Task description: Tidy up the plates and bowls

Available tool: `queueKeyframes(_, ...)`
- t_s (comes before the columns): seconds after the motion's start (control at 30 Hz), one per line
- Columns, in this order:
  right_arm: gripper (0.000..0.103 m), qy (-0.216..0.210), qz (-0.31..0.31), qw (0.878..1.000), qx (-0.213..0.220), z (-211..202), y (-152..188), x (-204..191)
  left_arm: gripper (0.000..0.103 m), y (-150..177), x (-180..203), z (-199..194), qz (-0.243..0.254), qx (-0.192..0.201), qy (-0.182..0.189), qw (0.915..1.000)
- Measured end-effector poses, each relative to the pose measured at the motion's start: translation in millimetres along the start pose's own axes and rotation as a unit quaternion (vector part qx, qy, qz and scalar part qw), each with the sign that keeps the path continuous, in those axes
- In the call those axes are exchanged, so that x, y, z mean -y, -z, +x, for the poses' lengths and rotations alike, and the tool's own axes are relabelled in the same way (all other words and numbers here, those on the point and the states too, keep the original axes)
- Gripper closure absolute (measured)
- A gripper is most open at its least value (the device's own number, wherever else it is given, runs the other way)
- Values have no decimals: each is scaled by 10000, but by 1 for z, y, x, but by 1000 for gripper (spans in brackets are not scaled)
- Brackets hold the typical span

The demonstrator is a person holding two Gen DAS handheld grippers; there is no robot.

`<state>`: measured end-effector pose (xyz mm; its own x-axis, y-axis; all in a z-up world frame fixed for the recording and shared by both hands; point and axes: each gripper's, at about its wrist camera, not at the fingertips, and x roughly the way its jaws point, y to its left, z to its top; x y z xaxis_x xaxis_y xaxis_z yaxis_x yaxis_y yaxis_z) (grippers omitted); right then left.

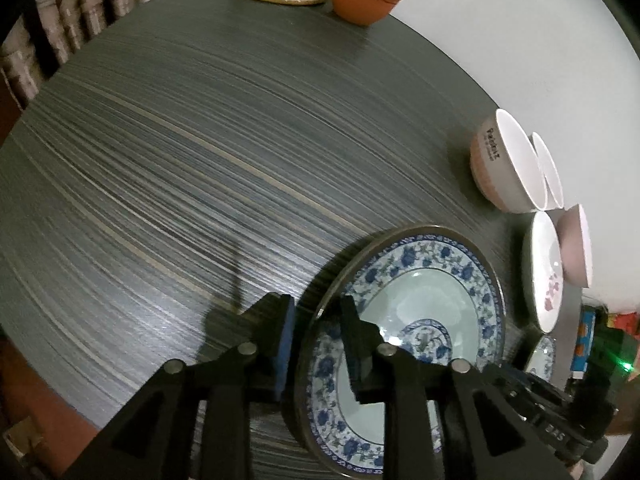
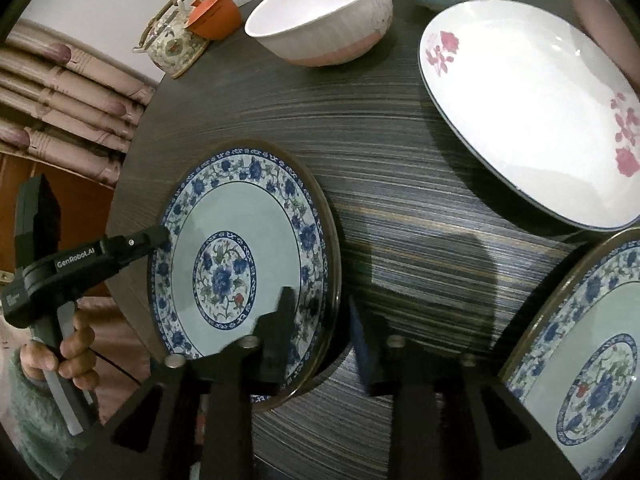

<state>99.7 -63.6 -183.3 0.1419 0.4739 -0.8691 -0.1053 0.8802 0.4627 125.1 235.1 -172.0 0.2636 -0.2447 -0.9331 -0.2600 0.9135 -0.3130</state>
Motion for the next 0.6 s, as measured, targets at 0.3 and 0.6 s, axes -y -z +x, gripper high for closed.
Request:
queueKeyframes(0.3,62,134,59,9995,263,-22,4,2,70,10,14,-39,127,601,-515,9968)
queueKeyframes(0.6,62,512,-136,9968,606,-51,22,-12,58,49,71,-87,585,1189,-530,9898)
